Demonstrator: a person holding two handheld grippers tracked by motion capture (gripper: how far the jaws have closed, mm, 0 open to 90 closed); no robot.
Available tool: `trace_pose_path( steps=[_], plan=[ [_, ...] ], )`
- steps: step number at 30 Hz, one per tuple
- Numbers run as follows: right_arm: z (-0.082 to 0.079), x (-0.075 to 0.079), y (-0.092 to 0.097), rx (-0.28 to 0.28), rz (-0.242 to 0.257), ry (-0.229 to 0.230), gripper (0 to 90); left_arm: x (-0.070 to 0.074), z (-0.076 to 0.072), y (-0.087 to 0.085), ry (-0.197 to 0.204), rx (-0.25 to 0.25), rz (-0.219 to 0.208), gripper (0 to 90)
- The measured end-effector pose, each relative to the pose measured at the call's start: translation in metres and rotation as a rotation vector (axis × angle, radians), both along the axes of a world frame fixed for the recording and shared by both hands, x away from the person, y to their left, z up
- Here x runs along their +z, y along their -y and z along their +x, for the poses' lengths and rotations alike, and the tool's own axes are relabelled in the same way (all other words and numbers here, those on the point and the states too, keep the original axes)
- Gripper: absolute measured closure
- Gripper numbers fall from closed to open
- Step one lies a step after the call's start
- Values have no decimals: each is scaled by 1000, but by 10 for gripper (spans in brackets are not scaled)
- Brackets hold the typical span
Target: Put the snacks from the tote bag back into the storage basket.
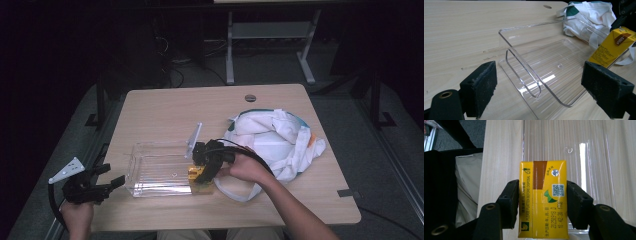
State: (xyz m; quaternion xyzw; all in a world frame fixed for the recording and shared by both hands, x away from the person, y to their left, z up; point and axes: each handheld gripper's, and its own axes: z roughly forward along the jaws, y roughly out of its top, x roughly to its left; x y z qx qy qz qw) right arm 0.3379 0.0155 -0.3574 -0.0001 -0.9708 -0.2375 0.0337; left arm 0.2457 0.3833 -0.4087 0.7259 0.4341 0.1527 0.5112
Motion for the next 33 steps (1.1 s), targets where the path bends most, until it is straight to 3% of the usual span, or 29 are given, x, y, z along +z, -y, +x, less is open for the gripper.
trace_pose_path(
  steps=[13, 33],
  plan=[
    [1, 3, 3, -6, 12, 2, 422, 0, 0, -1, 4, -2, -2, 129],
    [4, 18, 16, -64, 39, 10, 335, 0, 0, -2, 3, -1, 0, 129]
  ],
)
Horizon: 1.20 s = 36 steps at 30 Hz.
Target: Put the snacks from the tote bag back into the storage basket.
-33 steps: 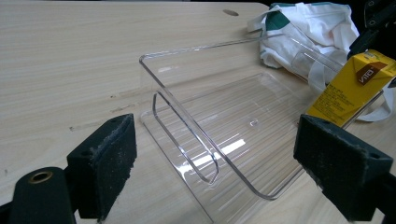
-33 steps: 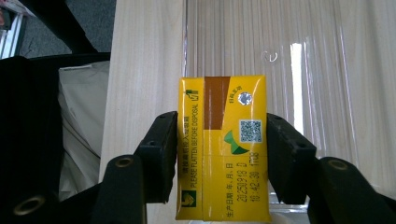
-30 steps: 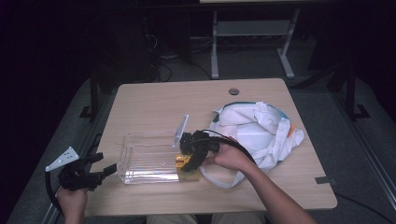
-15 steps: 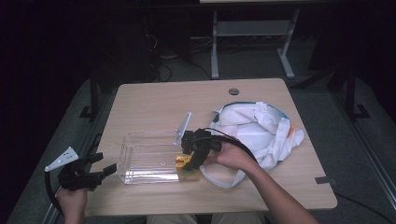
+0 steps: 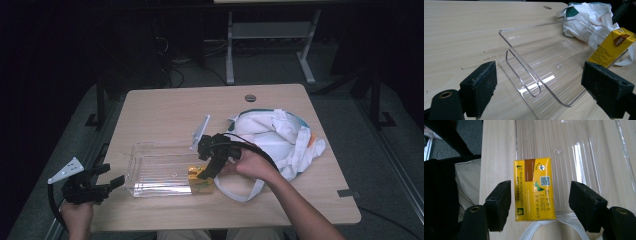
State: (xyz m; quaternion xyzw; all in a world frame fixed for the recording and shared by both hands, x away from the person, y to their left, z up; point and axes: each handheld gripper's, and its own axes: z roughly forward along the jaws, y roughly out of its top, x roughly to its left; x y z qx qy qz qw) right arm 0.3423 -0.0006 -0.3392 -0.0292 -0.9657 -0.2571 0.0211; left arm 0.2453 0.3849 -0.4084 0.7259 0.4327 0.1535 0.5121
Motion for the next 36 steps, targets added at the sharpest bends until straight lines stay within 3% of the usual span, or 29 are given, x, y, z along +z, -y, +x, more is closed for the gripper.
trace_pose_path(
  steps=[36],
  plan=[
    [18, 19, 31, -115, 13, 23, 314, 0, 0, 1, -3, 2, -4, 129]
  ],
)
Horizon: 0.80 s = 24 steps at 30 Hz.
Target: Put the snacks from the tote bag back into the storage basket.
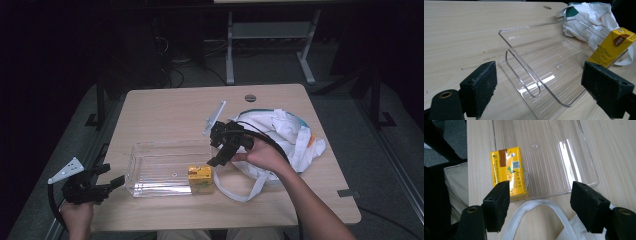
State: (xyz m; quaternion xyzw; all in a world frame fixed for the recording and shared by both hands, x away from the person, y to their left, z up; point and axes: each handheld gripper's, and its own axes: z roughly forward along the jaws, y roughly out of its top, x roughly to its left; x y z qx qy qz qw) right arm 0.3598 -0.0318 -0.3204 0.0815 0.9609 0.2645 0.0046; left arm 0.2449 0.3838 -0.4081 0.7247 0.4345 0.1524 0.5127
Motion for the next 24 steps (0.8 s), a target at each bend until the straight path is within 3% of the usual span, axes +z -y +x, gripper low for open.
trace_pose_path(
  steps=[24],
  plan=[
    [10, -3, 34, -94, 7, 11, 305, 0, 0, 0, 2, 0, 1, 129]
  ],
)
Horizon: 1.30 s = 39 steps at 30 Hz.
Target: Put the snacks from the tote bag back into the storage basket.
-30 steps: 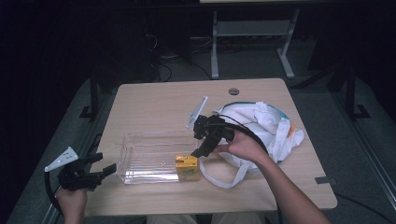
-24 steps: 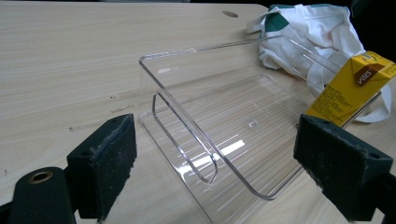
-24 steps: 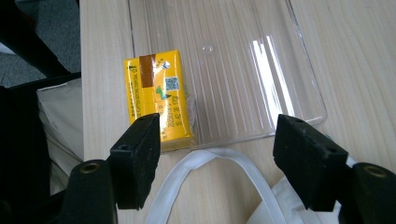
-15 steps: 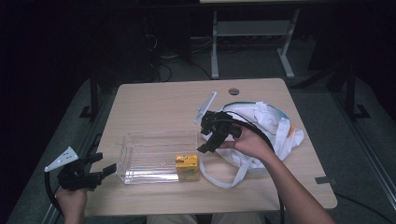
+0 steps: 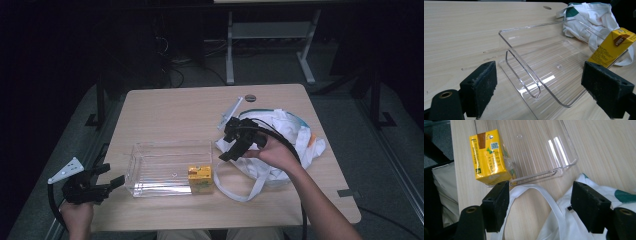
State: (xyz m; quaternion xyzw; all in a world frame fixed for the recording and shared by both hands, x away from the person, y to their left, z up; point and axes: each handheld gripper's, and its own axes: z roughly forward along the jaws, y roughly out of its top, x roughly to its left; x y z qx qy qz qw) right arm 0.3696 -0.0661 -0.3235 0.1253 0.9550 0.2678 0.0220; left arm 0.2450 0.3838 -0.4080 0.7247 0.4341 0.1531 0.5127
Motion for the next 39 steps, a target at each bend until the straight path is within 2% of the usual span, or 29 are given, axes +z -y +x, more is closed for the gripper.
trace_pose_path(
  steps=[16, 29, 39],
  plan=[
    [3, -6, 34, -97, 11, 23, 301, 0, 0, 1, -3, 2, 5, 129],
    [2, -18, 58, -163, 9, 1, 296, 0, 0, 2, -4, 1, 3, 129],
    [-1, -23, 80, -212, 19, 6, 296, -1, 0, 2, -6, -3, 11, 129]
  ],
)
